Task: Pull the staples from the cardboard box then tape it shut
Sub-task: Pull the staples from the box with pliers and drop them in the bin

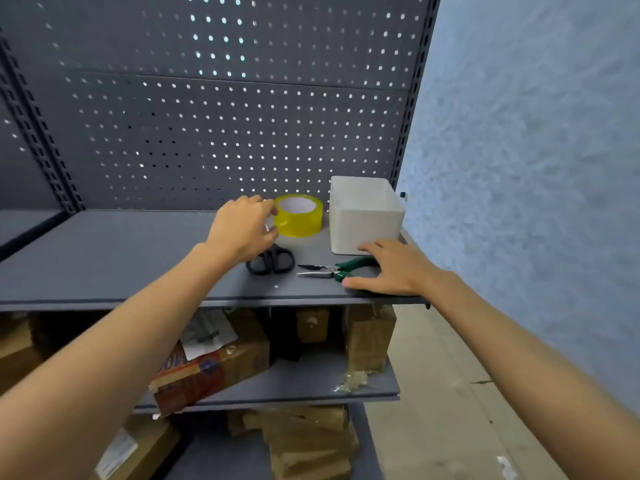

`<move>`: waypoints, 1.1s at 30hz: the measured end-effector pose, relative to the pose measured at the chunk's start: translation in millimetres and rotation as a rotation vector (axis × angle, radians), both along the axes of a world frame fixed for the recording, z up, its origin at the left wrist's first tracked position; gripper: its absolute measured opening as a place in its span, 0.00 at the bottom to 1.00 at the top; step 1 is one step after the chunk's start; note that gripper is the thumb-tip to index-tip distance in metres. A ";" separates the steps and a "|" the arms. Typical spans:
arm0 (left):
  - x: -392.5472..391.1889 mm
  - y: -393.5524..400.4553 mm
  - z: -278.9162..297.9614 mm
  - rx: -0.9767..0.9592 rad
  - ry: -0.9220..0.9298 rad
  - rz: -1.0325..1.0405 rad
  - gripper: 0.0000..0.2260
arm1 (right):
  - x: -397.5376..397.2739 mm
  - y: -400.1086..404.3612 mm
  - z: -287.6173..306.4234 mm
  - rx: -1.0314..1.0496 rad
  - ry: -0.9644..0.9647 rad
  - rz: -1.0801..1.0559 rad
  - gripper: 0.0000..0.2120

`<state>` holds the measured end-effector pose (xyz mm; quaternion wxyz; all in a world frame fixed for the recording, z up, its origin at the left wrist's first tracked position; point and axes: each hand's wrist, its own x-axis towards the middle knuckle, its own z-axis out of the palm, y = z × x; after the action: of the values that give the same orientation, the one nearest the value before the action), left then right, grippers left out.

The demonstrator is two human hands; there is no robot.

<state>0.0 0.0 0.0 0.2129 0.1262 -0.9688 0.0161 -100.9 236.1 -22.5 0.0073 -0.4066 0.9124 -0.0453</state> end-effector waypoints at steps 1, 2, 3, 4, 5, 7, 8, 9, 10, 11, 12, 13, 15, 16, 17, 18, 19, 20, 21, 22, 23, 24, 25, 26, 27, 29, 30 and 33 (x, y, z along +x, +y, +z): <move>0.0 2.2 0.0 0.001 -0.007 0.009 0.15 | -0.9 -0.3 -0.3 0.008 -0.010 0.001 0.40; -1.5 2.3 -0.7 0.000 0.002 0.011 0.15 | -2.3 -0.2 -1.5 0.015 -0.016 0.011 0.41; -2.4 2.5 -2.8 -0.006 0.006 0.011 0.15 | -3.6 0.1 -4.6 0.021 -0.019 0.022 0.41; -2.5 4.0 -3.9 -0.007 0.008 0.015 0.15 | -4.1 0.7 -6.9 0.030 -0.023 0.032 0.40; -3.4 5.0 -4.7 0.002 0.003 0.018 0.15 | -6.6 0.6 -9.9 0.028 -0.029 0.043 0.40; -5.0 5.0 -6.5 0.010 0.002 0.020 0.15 | -8.8 1.2 -14.3 0.012 -0.028 0.057 0.39; -5.2 5.3 -6.2 0.007 0.009 0.021 0.15 | -9.6 1.3 -14.8 -0.005 -0.019 0.063 0.39; -5.6 5.4 -6.8 0.003 0.001 0.025 0.15 | -10.3 1.6 -16.7 -0.010 -0.013 0.066 0.38; -5.9 6.1 -7.0 0.001 -0.006 0.027 0.15 | -10.4 1.4 -18.8 -0.016 -0.005 0.068 0.38; -6.7 6.8 -7.4 -0.003 -0.012 0.025 0.15 | -11.1 0.7 -20.7 -0.022 0.000 0.071 0.37; -7.6 7.6 -7.8 -0.003 -0.015 0.020 0.15 | -11.8 -0.2 -22.4 -0.025 0.004 0.071 0.36; -8.4 8.4 -7.8 -0.006 -0.020 0.019 0.15 | -12.2 -0.9 -23.8 -0.028 0.009 0.073 0.35; -9.7 9.7 -7.4 -0.012 -0.028 0.011 0.15 | -11.9 -2.1 -25.8 -0.034 0.029 0.075 0.34; -10.3 9.9 -7.2 -0.010 -0.034 0.009 0.15 | -10.5 -2.2 -26.4 -0.030 0.037 0.078 0.34; -10.8 10.1 -7.0 -0.012 -0.035 0.008 0.15 | -9.6 -2.2 -27.0 -0.030 0.051 0.075 0.33; -11.0 10.6 -6.5 -0.010 -0.038 0.007 0.15 | -8.6 -2.3 -27.7 -0.032 0.066 0.073 0.33; -11.5 10.8 -6.5 -0.008 -0.036 0.002 0.15 | -7.5 -2.5 -28.7 -0.030 0.083 0.073 0.33; -11.6 10.8 -6.6 -0.004 -0.035 -0.003 0.15 | -6.7 -2.8 -29.9 -0.029 0.100 0.072 0.32; -12.0 11.0 -6.8 -0.004 -0.033 -0.006 0.15 | -5.9 -3.4 -30.9 -0.027 0.111 0.071 0.31; -12.1 11.2 -6.5 -0.003 -0.035 -0.009 0.15 | -5.1 -3.7 -31.8 -0.028 0.116 0.069 0.31; -12.6 11.0 -6.6 -0.004 -0.032 -0.012 0.15 | -4.7 -3.5 -32.4 -0.031 0.118 0.065 0.30; -13.0 11.0 -6.1 -0.003 -0.034 -0.013 0.15 | -3.8 -2.9 -32.5 -0.034 0.122 0.061 0.29; -13.6 11.1 -5.5 -0.006 -0.032 -0.014 0.15 | -3.4 -1.8 -32.4 -0.039 0.129 0.058 0.28; -14.1 11.8 -4.2 -0.008 -0.036 -0.015 0.15 | -2.9 -0.2 -31.7 -0.049 0.139 0.054 0.27; -14.8 12.4 -2.8 -0.013 -0.034 -0.019 0.15 | -2.7 1.4 -30.6 -0.071 0.147 0.052 0.26; -16.1 14.8 1.4 -0.014 -0.027 -0.028 0.15 | -1.9 5.1 -26.4 -0.142 0.140 0.045 0.23; -16.8 16.5 4.0 -0.014 -0.023 -0.032 0.15 | -1.2 7.1 -23.0 -0.185 0.128 0.035 0.21; -21.7 22.6 11.2 -0.009 0.000 -0.054 0.15 | 1.0 15.3 -9.0 -0.292 0.118 -0.013 0.17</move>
<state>-21.7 22.6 11.2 0.2136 0.0991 -0.9718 0.0147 -99.9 251.5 -31.6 -0.1059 -0.3995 0.8976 -0.1536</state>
